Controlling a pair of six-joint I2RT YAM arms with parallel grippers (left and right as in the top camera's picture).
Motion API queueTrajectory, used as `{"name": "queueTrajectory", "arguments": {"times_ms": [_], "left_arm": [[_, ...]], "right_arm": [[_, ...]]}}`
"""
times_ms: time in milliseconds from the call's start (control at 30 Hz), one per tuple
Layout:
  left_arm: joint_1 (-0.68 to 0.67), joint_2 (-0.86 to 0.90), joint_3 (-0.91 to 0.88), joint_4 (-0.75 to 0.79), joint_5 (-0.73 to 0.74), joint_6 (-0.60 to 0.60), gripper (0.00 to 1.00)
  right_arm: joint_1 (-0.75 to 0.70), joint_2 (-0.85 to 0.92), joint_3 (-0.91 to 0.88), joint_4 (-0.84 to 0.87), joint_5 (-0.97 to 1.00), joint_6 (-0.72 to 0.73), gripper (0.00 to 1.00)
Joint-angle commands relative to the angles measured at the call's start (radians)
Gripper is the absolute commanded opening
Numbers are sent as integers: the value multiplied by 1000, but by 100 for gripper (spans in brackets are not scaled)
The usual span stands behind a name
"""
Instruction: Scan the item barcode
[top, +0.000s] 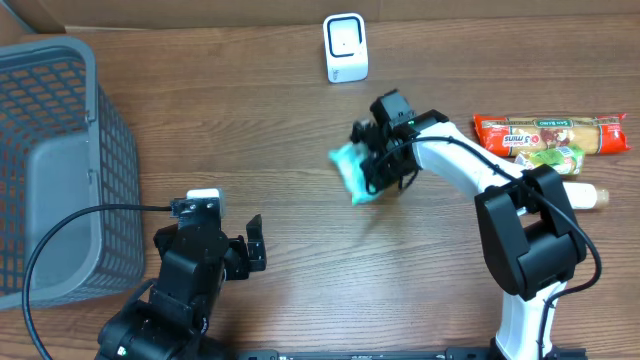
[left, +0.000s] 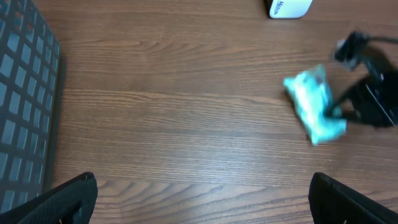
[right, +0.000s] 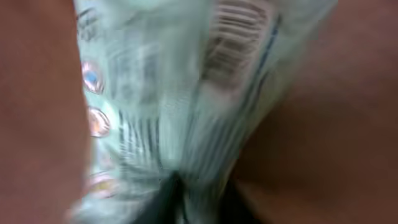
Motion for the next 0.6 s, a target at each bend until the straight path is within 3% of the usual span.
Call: {"name": "queueTrajectory", "arguments": {"times_ms": [0,100,233,400,567], "left_arm": [[-6,-2,-5,4,-13,-14,100],[-6,-2,-5,4,-13,-14,99],[-6,-2,-5,3,-13,-14,100],[-6,-2,-5,4,-13,-14,99],[-6,-2,-5,4,-13,-14,99]], "right_arm": [[-25,28,-11,58,400,-51,61],[-31,28,-9,88,493,-50,67],[-31,27,42,26,477,14,69],[-23,19,173,-109,226,38,69],[-14,18,205,-117,88,6,69]]}}
